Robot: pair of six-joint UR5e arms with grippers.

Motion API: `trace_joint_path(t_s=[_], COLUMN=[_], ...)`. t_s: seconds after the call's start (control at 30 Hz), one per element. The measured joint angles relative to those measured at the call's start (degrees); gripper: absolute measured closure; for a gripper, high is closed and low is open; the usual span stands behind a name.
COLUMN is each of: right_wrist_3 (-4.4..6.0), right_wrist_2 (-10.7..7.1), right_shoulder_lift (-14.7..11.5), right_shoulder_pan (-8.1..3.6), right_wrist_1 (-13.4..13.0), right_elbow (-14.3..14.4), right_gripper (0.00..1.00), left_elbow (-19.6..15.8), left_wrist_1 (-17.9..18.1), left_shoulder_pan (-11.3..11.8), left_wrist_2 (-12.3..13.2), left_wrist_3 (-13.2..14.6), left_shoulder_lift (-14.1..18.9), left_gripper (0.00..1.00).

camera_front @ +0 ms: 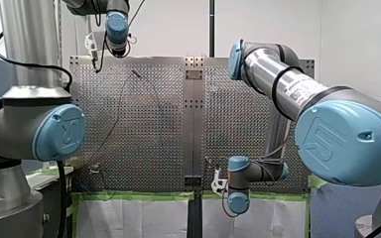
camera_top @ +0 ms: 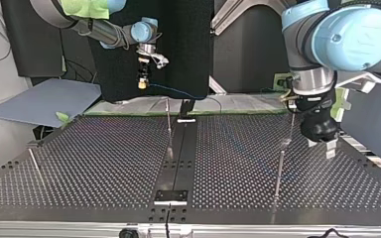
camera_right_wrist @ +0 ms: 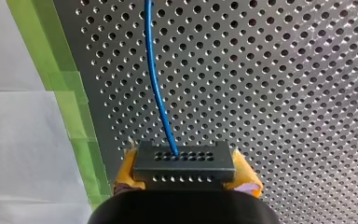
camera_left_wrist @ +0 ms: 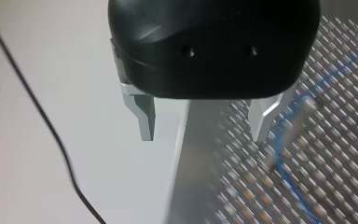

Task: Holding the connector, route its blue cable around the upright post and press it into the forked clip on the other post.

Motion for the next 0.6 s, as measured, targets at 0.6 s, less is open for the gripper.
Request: trace_joint_path(t_s=[0.6], right_wrist_3=[0.0], right_wrist_2=[-0.48], right_shoulder_lift=[0.03], right_shoulder_pan=[0.0], right_wrist_1=[0.87], right_elbow=[-0.88], right_gripper=[1.0], left_elbow=[5.4], left_wrist_1=[-8.58], left_shoulder_pan=[-4.81], left_wrist_2=[3.06], left_wrist_3=[0.95], left_shoulder_lift=[8.58], left_gripper=[0.0])
